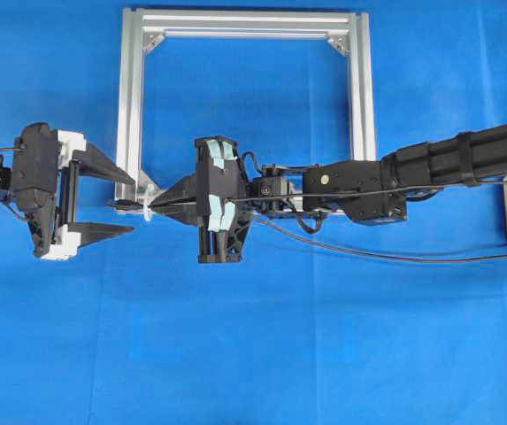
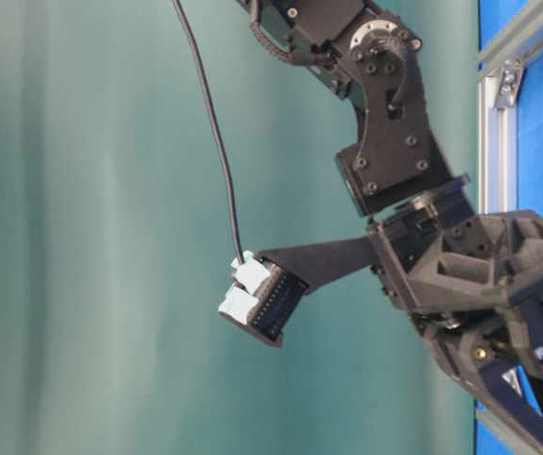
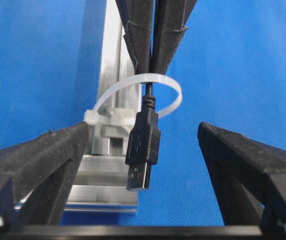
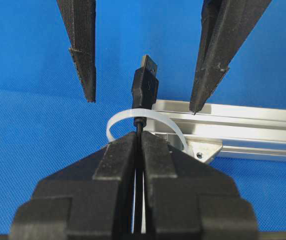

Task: Insert the wire through the string loop located on the left side.
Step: 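Move the open left gripper to the plug and close on it, then open the right gripper and pull the cable leftward with the left gripper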

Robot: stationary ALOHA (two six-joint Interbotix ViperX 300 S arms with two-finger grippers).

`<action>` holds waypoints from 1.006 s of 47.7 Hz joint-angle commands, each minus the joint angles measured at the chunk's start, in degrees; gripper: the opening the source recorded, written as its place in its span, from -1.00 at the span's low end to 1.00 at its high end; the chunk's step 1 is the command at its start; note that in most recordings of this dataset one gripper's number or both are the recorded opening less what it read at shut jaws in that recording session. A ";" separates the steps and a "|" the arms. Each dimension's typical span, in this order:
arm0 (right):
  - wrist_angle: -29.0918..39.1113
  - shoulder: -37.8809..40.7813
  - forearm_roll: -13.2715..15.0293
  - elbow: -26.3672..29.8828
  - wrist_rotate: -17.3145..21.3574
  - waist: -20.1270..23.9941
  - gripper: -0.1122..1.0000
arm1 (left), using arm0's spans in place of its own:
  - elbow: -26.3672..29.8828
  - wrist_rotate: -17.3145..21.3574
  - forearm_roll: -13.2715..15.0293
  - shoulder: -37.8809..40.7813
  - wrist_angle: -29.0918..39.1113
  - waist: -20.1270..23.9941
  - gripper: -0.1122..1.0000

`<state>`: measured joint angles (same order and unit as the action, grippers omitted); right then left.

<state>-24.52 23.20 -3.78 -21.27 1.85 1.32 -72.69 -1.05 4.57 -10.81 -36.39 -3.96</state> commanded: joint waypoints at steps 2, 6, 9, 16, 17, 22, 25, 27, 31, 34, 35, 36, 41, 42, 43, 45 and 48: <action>-0.26 -1.23 0.09 0.70 0.00 -0.18 -0.80 | 0.70 0.09 -0.09 -0.26 -0.53 0.18 0.80; -0.26 -1.23 0.00 0.70 0.00 -0.18 -0.80 | 0.70 0.09 -0.18 -0.26 -0.53 0.18 0.80; -0.26 -1.23 0.09 0.70 0.00 -0.18 -0.80 | 0.70 0.09 -0.18 -0.26 -0.44 0.18 0.78; -0.18 -1.23 0.09 0.70 0.00 -0.18 -0.80 | 0.79 0.09 -0.09 -0.26 0.00 0.18 0.71; -0.18 -1.23 0.09 0.70 0.00 -0.18 -0.80 | 0.79 0.09 -0.18 -0.26 0.18 0.18 0.69; -0.26 -1.23 0.09 0.70 0.00 -0.18 -0.80 | 0.79 0.09 -0.18 -0.26 0.62 0.18 0.36; -0.26 -1.23 0.00 0.70 0.00 -0.18 -0.80 | 0.88 0.26 -0.18 -0.26 0.53 0.09 0.02; -0.26 -1.23 0.09 0.70 0.00 -0.18 -0.80 | 0.88 0.44 -0.18 -0.26 0.62 0.09 -0.20; -0.18 -1.23 0.09 0.70 0.00 -0.18 -0.80 | 0.97 0.53 -0.18 -0.26 0.53 0.18 -0.57; -0.18 -1.23 0.09 0.70 0.00 -0.18 -0.80 | 0.97 0.53 -0.18 -0.26 0.44 0.09 -0.63; -0.26 -1.23 0.09 0.70 0.00 -0.18 -0.80 | 0.97 0.53 -0.18 -0.26 0.53 0.09 -0.63; -0.18 -1.23 0.09 0.70 0.00 -0.18 -0.80 | 0.97 0.53 -0.18 -0.26 0.53 0.09 -0.63; 0.00 -1.23 0.09 0.70 0.00 -0.18 -0.80 | 0.97 0.53 -0.18 -0.26 0.53 0.18 -0.63; 0.09 -1.23 0.09 0.70 -0.09 -0.18 -0.80 | 0.97 0.53 -0.18 -0.26 0.53 0.18 -0.63; 0.18 -1.23 0.09 0.70 0.00 -0.18 -0.80 | 0.97 0.53 -0.18 -0.26 0.44 0.09 -0.63; 0.35 -1.23 0.00 0.70 -0.09 -0.18 -0.80 | 0.97 0.53 -0.18 -0.26 0.53 0.18 -0.63; 0.79 -1.23 0.09 0.70 -0.09 -0.18 -0.80 | 0.97 0.44 -0.18 -0.26 0.62 0.18 -0.63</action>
<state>-23.99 23.20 -3.78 -21.36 1.85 1.05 -72.69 -0.44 4.48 -10.81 -35.51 -3.96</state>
